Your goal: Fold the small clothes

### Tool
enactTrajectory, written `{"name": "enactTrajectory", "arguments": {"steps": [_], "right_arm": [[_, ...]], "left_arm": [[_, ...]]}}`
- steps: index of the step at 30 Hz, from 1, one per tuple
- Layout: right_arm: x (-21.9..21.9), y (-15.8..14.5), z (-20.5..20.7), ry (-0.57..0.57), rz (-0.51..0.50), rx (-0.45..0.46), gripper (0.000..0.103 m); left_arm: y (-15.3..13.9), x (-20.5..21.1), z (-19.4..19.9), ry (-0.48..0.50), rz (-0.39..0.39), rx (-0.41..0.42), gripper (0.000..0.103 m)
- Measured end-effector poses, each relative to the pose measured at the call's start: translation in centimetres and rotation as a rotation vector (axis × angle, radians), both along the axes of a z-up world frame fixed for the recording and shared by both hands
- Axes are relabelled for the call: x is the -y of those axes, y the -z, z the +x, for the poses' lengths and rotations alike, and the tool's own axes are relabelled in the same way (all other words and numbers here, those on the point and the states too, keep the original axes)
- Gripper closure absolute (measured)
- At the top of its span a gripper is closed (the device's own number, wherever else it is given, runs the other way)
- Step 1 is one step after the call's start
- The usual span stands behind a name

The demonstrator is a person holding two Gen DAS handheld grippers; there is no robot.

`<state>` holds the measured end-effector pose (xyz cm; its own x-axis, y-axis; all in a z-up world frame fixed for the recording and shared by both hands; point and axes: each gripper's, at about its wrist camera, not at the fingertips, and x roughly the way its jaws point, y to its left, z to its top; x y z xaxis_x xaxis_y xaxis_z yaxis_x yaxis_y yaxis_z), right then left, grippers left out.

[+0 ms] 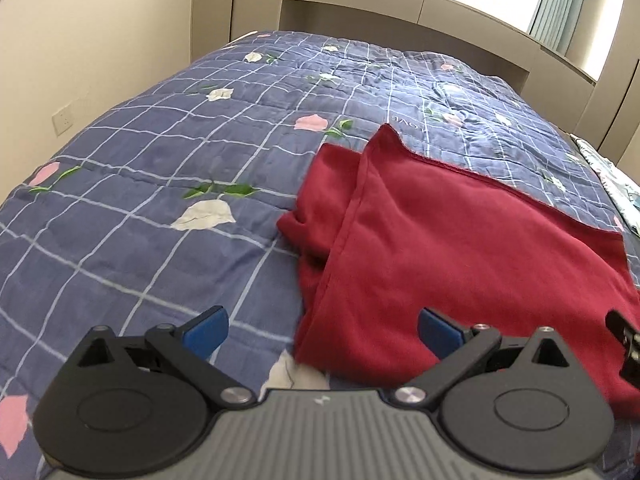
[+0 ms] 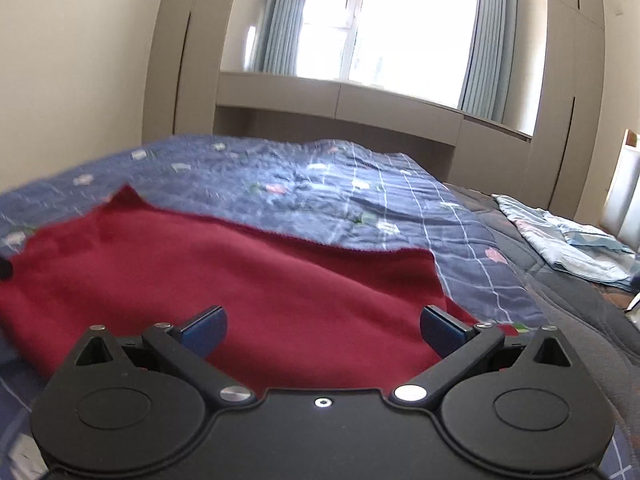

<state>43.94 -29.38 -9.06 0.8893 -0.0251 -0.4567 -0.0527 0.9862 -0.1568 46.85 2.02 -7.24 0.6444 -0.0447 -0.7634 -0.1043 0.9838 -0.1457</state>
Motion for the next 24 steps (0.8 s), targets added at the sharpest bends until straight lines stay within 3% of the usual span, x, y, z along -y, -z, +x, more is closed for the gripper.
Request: {"name": "enactTrajectory", "arguments": {"steps": [9,13,17,24], "right_arm": [[-2.1,0.5,-1.3,-0.069,-0.03,-0.001,0.001],[-3.8,0.0,-1.4,-0.127,-0.002,-0.022,0.001],[-5.8,1.1,-1.0,-0.132,-0.077,-0.04,0.001],[-6.4,2.6,-0.9,-0.114,-0.106,-0.048,0.001]], "left_arm": [[1.1,0.0,1.5,-0.002,0.016,-0.023,0.0],[1.5,-0.9,2.2,-0.02,-0.061,-0.038,0.0],[1.6,-2.1,2.3,-0.041,-0.141,-0.024,0.001],[1.8,-2.7,1.9,-0.056,-0.118,-0.024,0.017]]}}
